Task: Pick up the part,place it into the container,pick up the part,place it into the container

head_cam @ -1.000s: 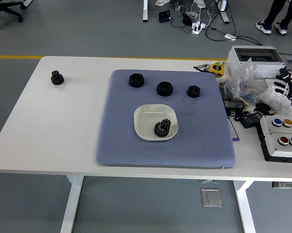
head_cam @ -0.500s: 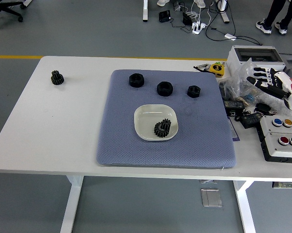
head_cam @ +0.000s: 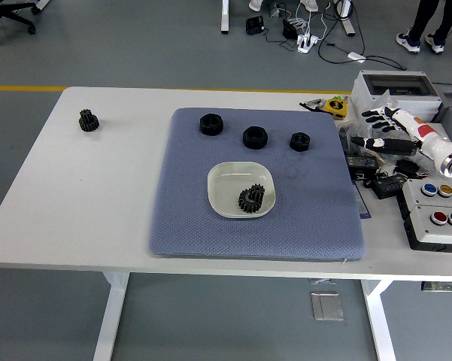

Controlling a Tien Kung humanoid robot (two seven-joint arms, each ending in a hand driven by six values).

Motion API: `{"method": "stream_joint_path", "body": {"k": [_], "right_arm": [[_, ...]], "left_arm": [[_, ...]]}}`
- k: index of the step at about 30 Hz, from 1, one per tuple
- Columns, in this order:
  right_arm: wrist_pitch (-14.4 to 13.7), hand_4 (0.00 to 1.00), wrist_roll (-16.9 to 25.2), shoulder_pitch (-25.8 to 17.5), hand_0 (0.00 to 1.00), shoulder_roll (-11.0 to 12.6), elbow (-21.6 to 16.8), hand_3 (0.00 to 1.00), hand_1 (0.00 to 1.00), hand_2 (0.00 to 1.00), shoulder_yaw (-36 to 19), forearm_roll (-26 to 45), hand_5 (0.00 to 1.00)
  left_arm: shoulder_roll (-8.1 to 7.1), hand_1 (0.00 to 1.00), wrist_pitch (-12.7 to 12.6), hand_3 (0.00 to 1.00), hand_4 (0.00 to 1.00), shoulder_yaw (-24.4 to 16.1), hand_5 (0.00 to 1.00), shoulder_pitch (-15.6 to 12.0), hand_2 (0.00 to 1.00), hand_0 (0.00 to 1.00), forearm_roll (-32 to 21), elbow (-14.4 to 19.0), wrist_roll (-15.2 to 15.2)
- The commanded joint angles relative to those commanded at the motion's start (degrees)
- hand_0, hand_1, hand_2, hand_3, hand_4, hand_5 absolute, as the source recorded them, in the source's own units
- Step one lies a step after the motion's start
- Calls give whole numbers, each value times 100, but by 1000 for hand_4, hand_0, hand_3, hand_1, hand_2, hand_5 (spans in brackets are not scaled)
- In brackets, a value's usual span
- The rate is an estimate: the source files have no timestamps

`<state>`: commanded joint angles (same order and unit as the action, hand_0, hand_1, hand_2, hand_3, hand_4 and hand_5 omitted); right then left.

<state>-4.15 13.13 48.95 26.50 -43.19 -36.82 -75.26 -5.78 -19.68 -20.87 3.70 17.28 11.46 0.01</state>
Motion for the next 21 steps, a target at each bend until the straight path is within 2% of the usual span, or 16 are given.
{"method": "stream_joint_path", "body": {"k": [8,12,16,21], "right_arm": [[-55,998,23,548,776,-378,645,816,765,791,784,-137,634],[-44,998,40,689,772,-537,852,815,765,789,973,-156,630],[-45,998,35,708,772,-609,903,816,766,791,953,-260,629],[-121,998,-25,582,772,-545,699,815,763,790,717,-461,626]], "left_arm": [[-9,676,2,575,660,-22,588,11,679,655,45,4,19],[-24,674,-1,575,659,-31,588,18,680,654,70,7,25],[-34,676,-5,576,658,-46,586,24,680,655,102,8,29],[-37,675,-6,577,655,-79,581,20,681,655,157,5,38]]}}
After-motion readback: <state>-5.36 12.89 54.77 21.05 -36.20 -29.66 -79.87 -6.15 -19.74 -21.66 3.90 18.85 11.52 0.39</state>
